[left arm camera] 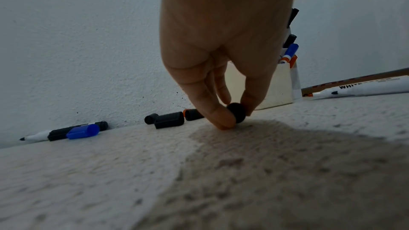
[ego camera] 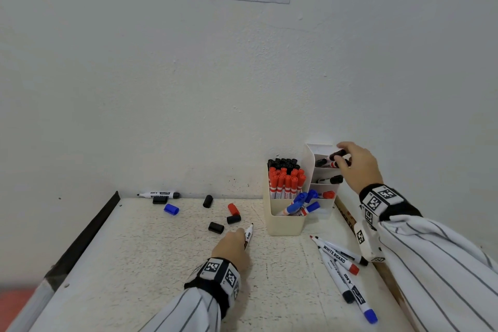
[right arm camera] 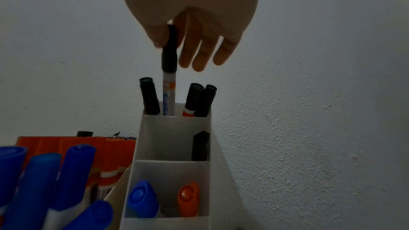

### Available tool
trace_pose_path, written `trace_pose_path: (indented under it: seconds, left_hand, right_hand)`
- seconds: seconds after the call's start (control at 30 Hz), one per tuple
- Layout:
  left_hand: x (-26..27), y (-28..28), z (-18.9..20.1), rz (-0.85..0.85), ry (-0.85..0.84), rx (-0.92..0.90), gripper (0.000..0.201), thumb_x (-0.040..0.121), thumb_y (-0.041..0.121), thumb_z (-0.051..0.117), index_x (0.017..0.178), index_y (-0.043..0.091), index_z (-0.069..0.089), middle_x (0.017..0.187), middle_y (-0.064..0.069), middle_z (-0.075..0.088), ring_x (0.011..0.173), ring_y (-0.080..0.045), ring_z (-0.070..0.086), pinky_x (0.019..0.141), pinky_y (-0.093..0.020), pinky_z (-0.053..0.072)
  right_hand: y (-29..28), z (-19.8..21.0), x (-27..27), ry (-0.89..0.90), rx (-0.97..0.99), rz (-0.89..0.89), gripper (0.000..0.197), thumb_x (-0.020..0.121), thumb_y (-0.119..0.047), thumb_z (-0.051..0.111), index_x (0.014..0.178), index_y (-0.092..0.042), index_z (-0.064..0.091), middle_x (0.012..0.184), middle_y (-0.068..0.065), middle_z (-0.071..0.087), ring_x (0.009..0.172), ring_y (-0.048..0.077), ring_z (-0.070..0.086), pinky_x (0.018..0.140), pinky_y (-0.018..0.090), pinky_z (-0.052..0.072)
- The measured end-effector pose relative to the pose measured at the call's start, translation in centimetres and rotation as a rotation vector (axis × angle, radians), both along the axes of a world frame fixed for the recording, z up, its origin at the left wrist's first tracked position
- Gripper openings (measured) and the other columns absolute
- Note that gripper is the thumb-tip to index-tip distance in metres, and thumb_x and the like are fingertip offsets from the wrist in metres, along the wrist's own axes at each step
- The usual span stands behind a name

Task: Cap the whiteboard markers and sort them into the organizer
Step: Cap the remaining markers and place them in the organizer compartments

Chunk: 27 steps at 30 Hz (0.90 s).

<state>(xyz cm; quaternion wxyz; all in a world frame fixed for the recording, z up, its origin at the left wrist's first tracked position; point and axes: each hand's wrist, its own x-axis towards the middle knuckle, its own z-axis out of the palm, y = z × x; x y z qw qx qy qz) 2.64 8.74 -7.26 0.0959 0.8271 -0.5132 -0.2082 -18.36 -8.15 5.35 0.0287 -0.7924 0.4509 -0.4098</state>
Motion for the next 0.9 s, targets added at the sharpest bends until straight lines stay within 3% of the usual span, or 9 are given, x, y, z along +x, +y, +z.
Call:
trace_pose_path:
  seconds: [0.1, 0.2, 0.37, 0.47, 0.6, 0.77, 0.9]
  left_hand:
    - [0.2, 0.0, 0.0, 0.003, 0.015, 0.008, 0.041, 0.087, 0.015, 0.055, 0.126, 0.013, 0.041, 0.126, -0.01, 0.049, 0.113, -0.024, 0.052, 0.093, -0.032, 0.047]
    - [0.3, 0.1, 0.0, 0.002, 0.021, 0.012, 0.042, 0.087, 0.015, 0.055, 0.126, 0.013, 0.041, 0.128, -0.01, 0.049, 0.113, -0.024, 0.052, 0.093, -0.031, 0.047]
    - [0.4, 0.2, -0.2, 0.026, 0.046, -0.019, 0.042, 0.087, 0.016, 0.054, 0.127, 0.014, 0.04, 0.127, -0.01, 0.048, 0.113, -0.023, 0.052, 0.092, -0.031, 0.046]
    - [0.4, 0.2, -0.2, 0.059, 0.081, -0.031, 0.049, 0.086, 0.016, 0.057, 0.131, 0.016, 0.037, 0.129, -0.01, 0.047, 0.114, -0.023, 0.052, 0.094, -0.031, 0.046]
    - [0.5, 0.4, -0.1, 0.101, 0.119, -0.047, 0.054, 0.085, 0.016, 0.058, 0.134, 0.016, 0.035, 0.131, -0.01, 0.046, 0.116, -0.024, 0.052, 0.097, -0.033, 0.045]
    - [1.1, 0.9, -0.1, 0.131, 0.149, -0.073, 0.053, 0.088, 0.019, 0.056, 0.135, 0.015, 0.032, 0.133, -0.011, 0.048, 0.117, -0.025, 0.052, 0.096, -0.031, 0.045]
    - [1.5, 1.3, 0.2, 0.195, 0.206, -0.091, 0.055, 0.088, 0.019, 0.055, 0.137, 0.014, 0.03, 0.133, -0.013, 0.044, 0.116, -0.025, 0.051, 0.093, -0.03, 0.045]
  right_hand:
    - [-0.1, -0.4, 0.6, 0.068, -0.029, -0.104, 0.02, 0.088, -0.023, 0.059, 0.105, -0.013, 0.059, 0.093, 0.007, 0.068, 0.084, 0.028, 0.059, 0.087, 0.04, 0.04]
    - [-0.1, -0.8, 1.0, 0.253, 0.075, -0.183, 0.022, 0.09, -0.03, 0.055, 0.108, -0.017, 0.061, 0.096, 0.01, 0.066, 0.095, 0.027, 0.053, 0.086, 0.036, 0.034]
    - [0.1, -1.4, 0.9, 0.085, 0.008, -0.129, 0.035, 0.083, -0.011, 0.059, 0.118, -0.008, 0.058, 0.134, 0.013, 0.048, 0.122, 0.033, 0.04, 0.098, 0.047, 0.032]
    - [0.1, -1.5, 0.8, 0.062, 0.203, -0.074, 0.047, 0.086, -0.006, 0.054, 0.132, -0.004, 0.043, 0.133, 0.018, 0.047, 0.123, 0.031, 0.042, 0.102, 0.039, 0.035]
    - [0.3, -2.1, 0.9, 0.107, 0.125, 0.082, 0.05, 0.085, 0.003, 0.05, 0.133, -0.005, 0.043, 0.133, 0.016, 0.047, 0.124, 0.028, 0.041, 0.103, 0.03, 0.03]
    - [0.0, -2.8, 1.0, 0.235, 0.109, 0.047, 0.053, 0.086, -0.003, 0.052, 0.136, -0.014, 0.042, 0.142, 0.013, 0.041, 0.131, 0.03, 0.036, 0.108, 0.043, 0.03]
    - [0.7, -2.9, 0.8, 0.197, 0.037, 0.014, 0.053, 0.088, -0.003, 0.048, 0.139, -0.012, 0.038, 0.146, 0.011, 0.036, 0.134, 0.026, 0.034, 0.109, 0.042, 0.027]
